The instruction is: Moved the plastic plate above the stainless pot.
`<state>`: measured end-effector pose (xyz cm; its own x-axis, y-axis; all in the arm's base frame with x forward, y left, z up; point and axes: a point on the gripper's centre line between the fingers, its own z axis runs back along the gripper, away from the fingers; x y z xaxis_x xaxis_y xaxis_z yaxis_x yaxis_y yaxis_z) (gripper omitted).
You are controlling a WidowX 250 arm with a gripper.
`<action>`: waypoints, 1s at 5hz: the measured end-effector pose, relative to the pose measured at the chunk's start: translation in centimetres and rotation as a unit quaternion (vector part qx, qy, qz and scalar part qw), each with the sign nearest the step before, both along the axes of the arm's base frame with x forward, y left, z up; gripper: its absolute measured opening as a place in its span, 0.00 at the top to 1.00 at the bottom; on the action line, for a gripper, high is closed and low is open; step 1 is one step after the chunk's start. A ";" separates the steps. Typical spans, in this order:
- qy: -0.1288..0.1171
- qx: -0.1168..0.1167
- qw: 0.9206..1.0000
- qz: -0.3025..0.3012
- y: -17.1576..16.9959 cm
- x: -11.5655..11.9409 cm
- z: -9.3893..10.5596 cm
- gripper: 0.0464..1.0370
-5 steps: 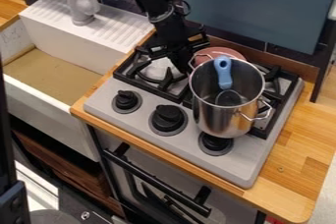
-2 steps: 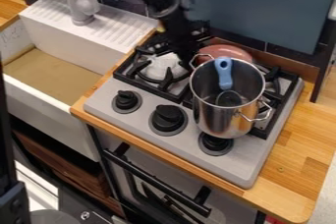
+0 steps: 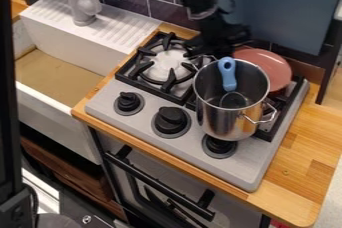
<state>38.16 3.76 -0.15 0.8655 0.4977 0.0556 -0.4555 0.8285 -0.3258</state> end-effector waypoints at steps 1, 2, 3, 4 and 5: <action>-0.002 0.002 1.000 -0.003 0.3 -0.1 -0.1 0.99; -0.004 -0.003 1.000 0.002 1.1 -0.3 -0.1 0.99; 0.010 -0.002 1.000 0.005 1.2 -0.4 0.2 0.98; 0.026 0.030 0.999 0.011 1.6 -0.3 0.3 0.84; 0.054 0.086 0.994 0.051 2.1 -0.4 0.3 0.59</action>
<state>37.77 5.81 0.15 0.8163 0.5747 0.0573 -0.5648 0.8151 -0.1287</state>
